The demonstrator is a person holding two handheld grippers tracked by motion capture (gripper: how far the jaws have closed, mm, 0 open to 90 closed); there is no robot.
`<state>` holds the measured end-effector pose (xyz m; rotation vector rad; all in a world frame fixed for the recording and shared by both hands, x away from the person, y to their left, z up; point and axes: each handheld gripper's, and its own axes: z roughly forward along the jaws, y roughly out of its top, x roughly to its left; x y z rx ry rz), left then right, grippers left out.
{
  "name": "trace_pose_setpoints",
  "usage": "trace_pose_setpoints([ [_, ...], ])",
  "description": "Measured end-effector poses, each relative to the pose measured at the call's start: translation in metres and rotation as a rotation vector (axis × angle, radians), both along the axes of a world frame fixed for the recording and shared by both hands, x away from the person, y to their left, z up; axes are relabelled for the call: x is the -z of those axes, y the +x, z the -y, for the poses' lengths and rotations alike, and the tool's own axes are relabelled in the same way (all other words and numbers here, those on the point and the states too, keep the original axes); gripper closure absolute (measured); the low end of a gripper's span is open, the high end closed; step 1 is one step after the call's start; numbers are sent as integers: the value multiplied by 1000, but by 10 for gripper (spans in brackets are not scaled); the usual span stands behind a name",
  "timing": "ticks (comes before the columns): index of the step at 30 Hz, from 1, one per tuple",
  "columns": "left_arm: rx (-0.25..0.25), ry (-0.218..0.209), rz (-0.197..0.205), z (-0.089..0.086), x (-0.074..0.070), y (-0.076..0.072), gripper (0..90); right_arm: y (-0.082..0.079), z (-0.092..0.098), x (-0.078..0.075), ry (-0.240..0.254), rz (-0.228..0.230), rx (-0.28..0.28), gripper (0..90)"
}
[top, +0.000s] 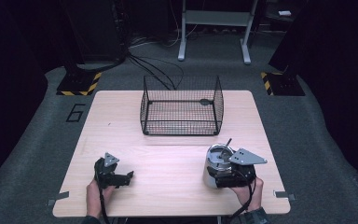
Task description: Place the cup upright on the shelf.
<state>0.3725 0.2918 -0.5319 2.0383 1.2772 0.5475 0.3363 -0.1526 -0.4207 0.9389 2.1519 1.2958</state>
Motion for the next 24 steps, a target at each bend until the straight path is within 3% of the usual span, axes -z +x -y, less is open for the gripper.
trace_pose_setpoints([
  [24,1,1,0,0,0,0,3,31,-10,-22,-10,20,-2,35],
])
